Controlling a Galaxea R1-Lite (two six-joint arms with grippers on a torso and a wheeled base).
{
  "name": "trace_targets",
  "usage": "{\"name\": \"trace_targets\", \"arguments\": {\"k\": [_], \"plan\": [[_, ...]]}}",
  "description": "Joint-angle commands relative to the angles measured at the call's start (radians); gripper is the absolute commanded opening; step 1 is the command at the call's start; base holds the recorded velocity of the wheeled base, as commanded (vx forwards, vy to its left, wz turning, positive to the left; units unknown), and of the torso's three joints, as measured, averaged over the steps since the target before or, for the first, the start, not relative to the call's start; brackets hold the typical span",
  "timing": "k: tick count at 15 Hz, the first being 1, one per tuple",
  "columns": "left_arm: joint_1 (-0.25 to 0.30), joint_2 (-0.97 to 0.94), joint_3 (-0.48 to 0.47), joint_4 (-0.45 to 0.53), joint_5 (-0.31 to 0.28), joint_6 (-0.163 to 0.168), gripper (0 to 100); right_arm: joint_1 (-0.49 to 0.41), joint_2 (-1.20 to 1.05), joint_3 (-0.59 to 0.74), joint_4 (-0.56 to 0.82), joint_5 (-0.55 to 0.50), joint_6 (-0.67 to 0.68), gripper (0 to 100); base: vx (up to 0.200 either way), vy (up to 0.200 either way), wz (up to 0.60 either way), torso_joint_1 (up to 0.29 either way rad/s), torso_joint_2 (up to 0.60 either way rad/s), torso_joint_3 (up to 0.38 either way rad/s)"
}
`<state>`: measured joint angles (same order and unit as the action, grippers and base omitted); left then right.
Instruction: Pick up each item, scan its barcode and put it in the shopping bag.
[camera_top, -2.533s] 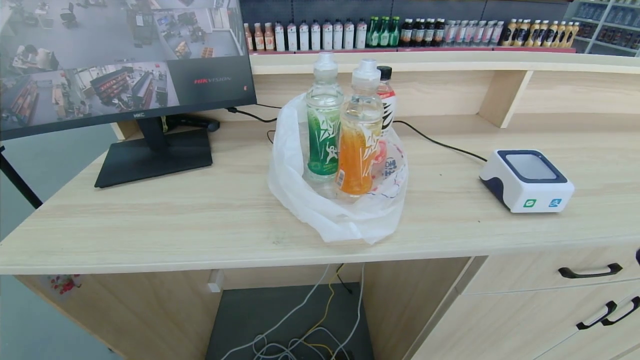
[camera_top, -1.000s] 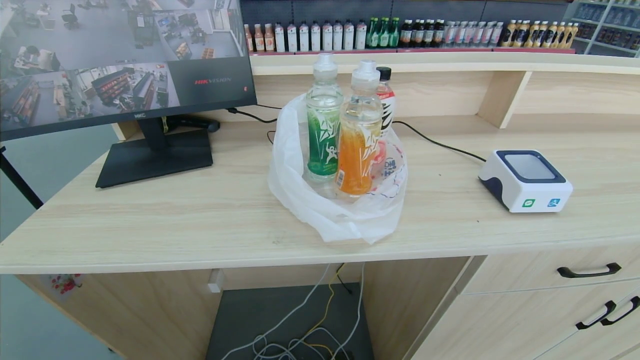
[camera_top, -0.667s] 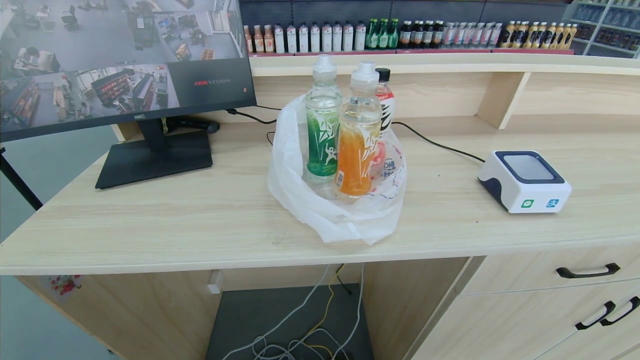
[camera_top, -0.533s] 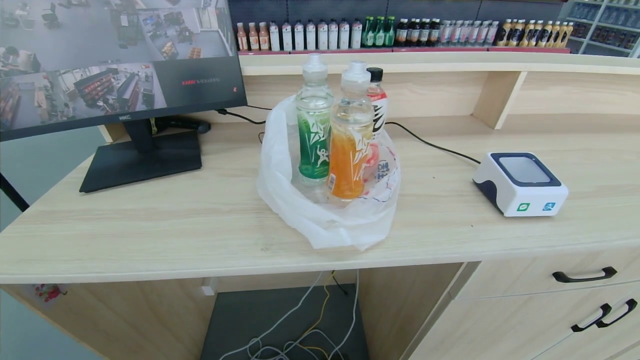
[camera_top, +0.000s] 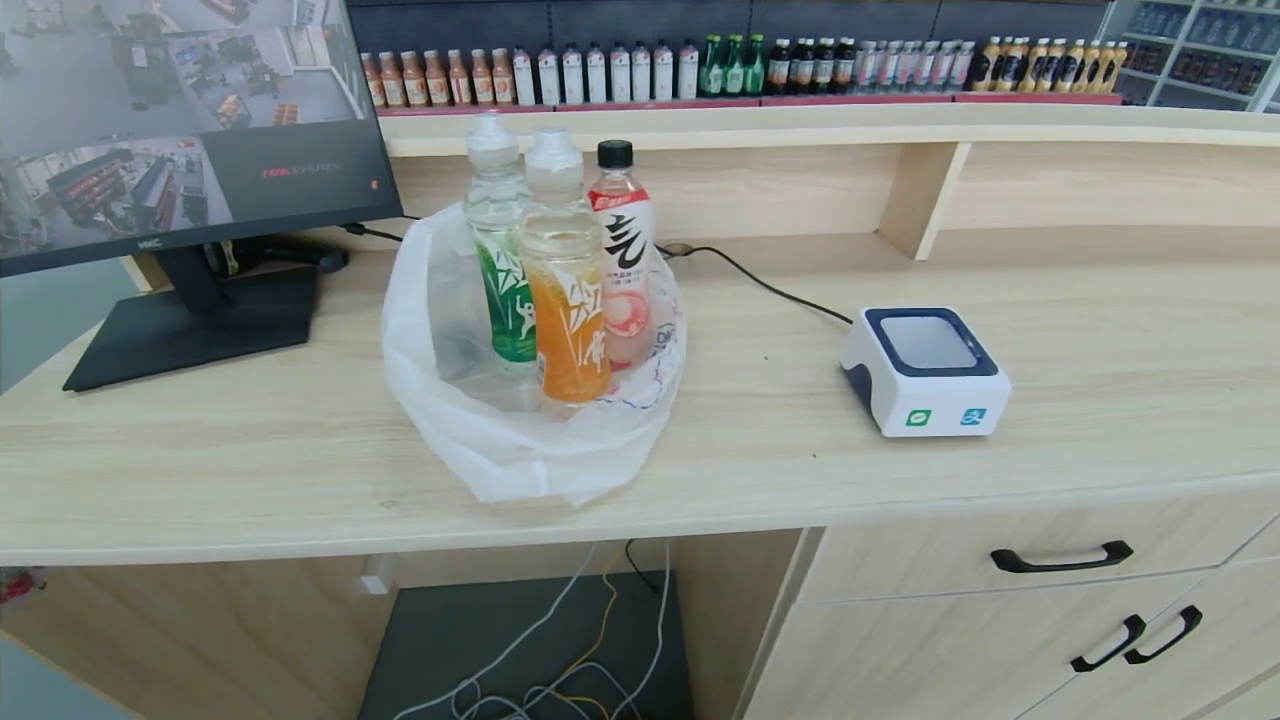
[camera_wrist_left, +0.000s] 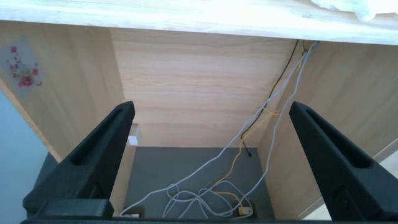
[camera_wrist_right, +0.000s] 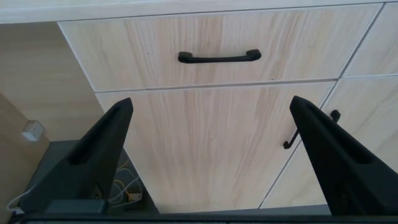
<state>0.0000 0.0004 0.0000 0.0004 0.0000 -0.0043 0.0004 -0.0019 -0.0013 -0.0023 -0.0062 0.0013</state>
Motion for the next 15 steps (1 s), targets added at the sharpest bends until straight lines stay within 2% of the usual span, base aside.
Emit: {"name": "trace_targets", "arguments": {"k": [1, 15], "plan": [[0.0, 0.0, 0.0, 0.0, 0.0, 0.0, 100, 0.001, 0.003, 0.0, -0.001, 0.0, 0.005, 100, 0.0, -0.2, 0.0, 0.007, 0.0, 0.007], [0.0, 0.0, 0.0, 0.0, 0.0, -0.003, 100, 0.001, 0.003, 0.0, -0.001, 0.0, 0.0, 100, 0.0, -0.2, 0.0, 0.003, 0.0, 0.004]]}}
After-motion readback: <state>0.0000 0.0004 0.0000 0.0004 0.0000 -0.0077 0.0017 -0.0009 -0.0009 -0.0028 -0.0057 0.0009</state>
